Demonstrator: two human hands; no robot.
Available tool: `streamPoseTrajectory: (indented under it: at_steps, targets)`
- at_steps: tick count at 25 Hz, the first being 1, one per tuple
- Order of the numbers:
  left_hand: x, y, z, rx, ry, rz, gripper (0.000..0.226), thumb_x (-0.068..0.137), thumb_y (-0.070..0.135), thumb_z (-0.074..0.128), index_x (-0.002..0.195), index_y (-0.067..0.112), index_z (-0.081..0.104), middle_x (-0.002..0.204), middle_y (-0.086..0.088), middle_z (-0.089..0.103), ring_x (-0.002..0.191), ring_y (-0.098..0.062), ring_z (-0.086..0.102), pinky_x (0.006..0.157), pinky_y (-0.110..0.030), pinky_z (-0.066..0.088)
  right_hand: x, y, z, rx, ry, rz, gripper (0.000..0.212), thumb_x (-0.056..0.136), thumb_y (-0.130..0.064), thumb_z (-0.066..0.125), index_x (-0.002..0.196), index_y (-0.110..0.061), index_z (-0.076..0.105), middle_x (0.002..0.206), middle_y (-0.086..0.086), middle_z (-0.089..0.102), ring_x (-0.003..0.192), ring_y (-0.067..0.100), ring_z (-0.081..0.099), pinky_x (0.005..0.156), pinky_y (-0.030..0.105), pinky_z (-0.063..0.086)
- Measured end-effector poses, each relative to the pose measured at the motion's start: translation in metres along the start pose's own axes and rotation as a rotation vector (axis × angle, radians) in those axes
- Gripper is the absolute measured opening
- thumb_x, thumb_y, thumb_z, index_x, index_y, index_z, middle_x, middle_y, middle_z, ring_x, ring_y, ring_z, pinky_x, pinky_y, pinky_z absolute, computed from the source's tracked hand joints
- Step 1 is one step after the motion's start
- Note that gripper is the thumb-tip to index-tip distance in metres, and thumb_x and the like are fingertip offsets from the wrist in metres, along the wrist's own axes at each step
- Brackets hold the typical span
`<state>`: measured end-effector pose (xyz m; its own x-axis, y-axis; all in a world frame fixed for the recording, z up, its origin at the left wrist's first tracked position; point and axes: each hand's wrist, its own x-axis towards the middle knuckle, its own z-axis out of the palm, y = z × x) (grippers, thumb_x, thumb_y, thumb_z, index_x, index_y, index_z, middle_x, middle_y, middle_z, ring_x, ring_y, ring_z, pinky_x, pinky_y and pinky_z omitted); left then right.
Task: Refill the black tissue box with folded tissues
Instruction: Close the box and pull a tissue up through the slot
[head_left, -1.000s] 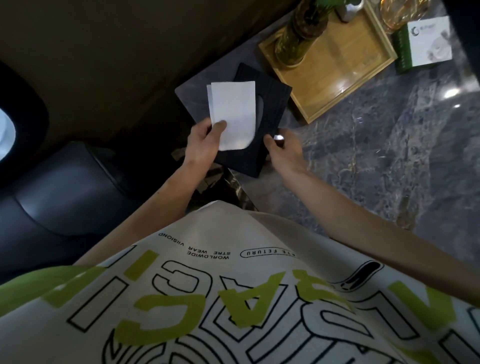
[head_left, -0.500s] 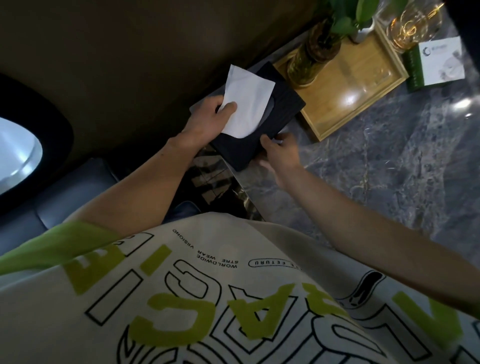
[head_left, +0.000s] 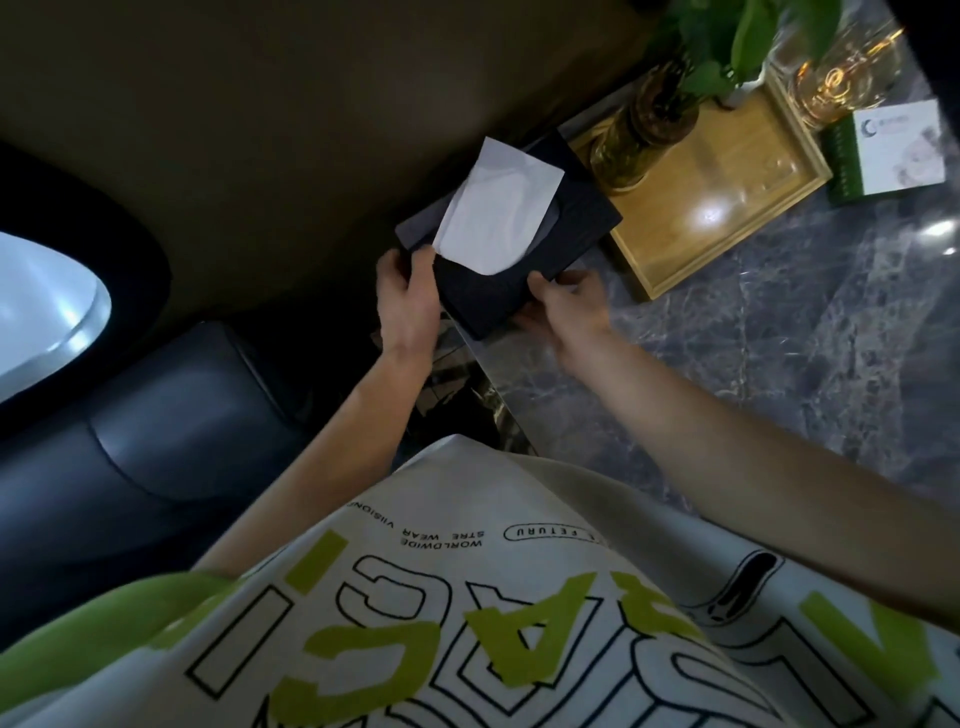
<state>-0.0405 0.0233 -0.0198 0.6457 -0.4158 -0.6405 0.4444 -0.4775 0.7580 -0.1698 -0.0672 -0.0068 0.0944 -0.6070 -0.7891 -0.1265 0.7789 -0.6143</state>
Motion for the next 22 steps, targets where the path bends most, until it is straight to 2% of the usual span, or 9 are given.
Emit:
streamPoseTrajectory:
  at_steps: [3, 6, 10, 12, 14, 16, 17, 19, 22]
  targets:
    - [-0.008, -0.004, 0.007, -0.095, 0.015, -0.105, 0.076, 0.08, 0.047, 0.054, 0.146, 0.013, 0.035, 0.145, -0.01, 0.047, 0.131, -0.024, 0.048, 0.109, -0.041, 0.042, 0.005, -0.002, 0.003, -0.035, -0.004, -0.028, 0.022, 0.093, -0.009, 0.064, 0.1, -0.013, 0.043, 0.102, 0.007, 0.055, 0.089, 0.02, 0.065, 0.059, 0.026, 0.061]
    - [-0.009, -0.001, 0.011, -0.08, -0.003, -0.08, 0.07, 0.084, 0.045, 0.052, 0.145, 0.013, 0.039, 0.141, -0.007, 0.051, 0.126, -0.022, 0.051, 0.098, -0.031, 0.045, 0.011, -0.004, 0.006, -0.057, -0.023, -0.046, 0.024, 0.092, -0.01, 0.065, 0.1, -0.013, 0.042, 0.104, 0.008, 0.054, 0.094, 0.022, 0.065, 0.064, 0.028, 0.061]
    - [0.002, 0.007, 0.008, -0.074, -0.026, -0.077, 0.068, 0.082, 0.045, 0.052, 0.141, 0.012, 0.045, 0.137, -0.009, 0.055, 0.12, -0.022, 0.055, 0.086, -0.028, 0.048, 0.013, -0.009, 0.016, -0.085, -0.029, -0.066, 0.026, 0.092, -0.008, 0.064, 0.089, -0.019, 0.04, 0.116, 0.014, 0.053, 0.108, 0.029, 0.062, 0.074, 0.036, 0.063]
    - [0.006, 0.009, 0.007, -0.062, -0.039, -0.079, 0.068, 0.082, 0.044, 0.052, 0.14, 0.011, 0.044, 0.137, -0.01, 0.055, 0.119, -0.022, 0.056, 0.085, -0.029, 0.048, 0.014, -0.011, 0.018, -0.089, -0.029, -0.073, 0.027, 0.092, -0.007, 0.064, 0.089, -0.02, 0.04, 0.117, 0.013, 0.052, 0.112, 0.03, 0.061, 0.08, 0.041, 0.062]
    - [0.005, 0.01, 0.006, -0.054, -0.047, -0.079, 0.067, 0.082, 0.043, 0.053, 0.141, 0.012, 0.044, 0.137, -0.009, 0.055, 0.118, -0.021, 0.056, 0.087, -0.029, 0.049, 0.015, -0.011, 0.017, -0.094, -0.033, -0.067, 0.028, 0.092, -0.007, 0.064, 0.089, -0.02, 0.04, 0.112, 0.011, 0.054, 0.109, 0.03, 0.063, 0.078, 0.04, 0.062]
    - [0.002, 0.009, 0.006, -0.033, -0.053, -0.061, 0.063, 0.085, 0.04, 0.052, 0.141, 0.013, 0.043, 0.135, -0.008, 0.056, 0.116, -0.019, 0.057, 0.082, -0.025, 0.047, 0.015, -0.01, 0.013, -0.151, -0.039, -0.078, 0.024, 0.093, -0.009, 0.063, 0.095, -0.018, 0.041, 0.103, 0.009, 0.056, 0.097, 0.027, 0.066, 0.076, 0.037, 0.062]
    - [-0.001, 0.01, 0.006, -0.016, -0.05, -0.054, 0.063, 0.086, 0.039, 0.052, 0.142, 0.013, 0.042, 0.134, -0.007, 0.056, 0.115, -0.019, 0.057, 0.082, -0.025, 0.046, 0.014, -0.01, 0.01, -0.188, -0.043, -0.089, 0.023, 0.093, -0.01, 0.063, 0.101, -0.015, 0.043, 0.1, 0.008, 0.057, 0.093, 0.026, 0.067, 0.079, 0.04, 0.062]
    - [-0.009, 0.012, 0.008, 0.046, -0.028, -0.024, 0.062, 0.088, 0.036, 0.051, 0.144, 0.013, 0.04, 0.133, -0.005, 0.057, 0.115, -0.02, 0.056, 0.087, -0.026, 0.044, 0.012, -0.01, 0.002, -0.286, -0.042, -0.115, 0.024, 0.093, -0.013, 0.063, 0.109, -0.014, 0.046, 0.097, 0.002, 0.057, 0.098, 0.027, 0.067, 0.091, 0.046, 0.057]
    - [-0.021, 0.006, 0.01, 0.17, -0.032, 0.016, 0.055, 0.091, 0.034, 0.05, 0.141, 0.012, 0.044, 0.133, -0.006, 0.057, 0.119, -0.021, 0.055, 0.099, -0.034, 0.046, 0.004, -0.011, -0.014, -0.444, -0.05, -0.167, 0.03, 0.092, -0.023, 0.062, 0.119, -0.017, 0.052, 0.102, -0.004, 0.057, 0.108, 0.023, 0.061, 0.1, 0.042, 0.051]
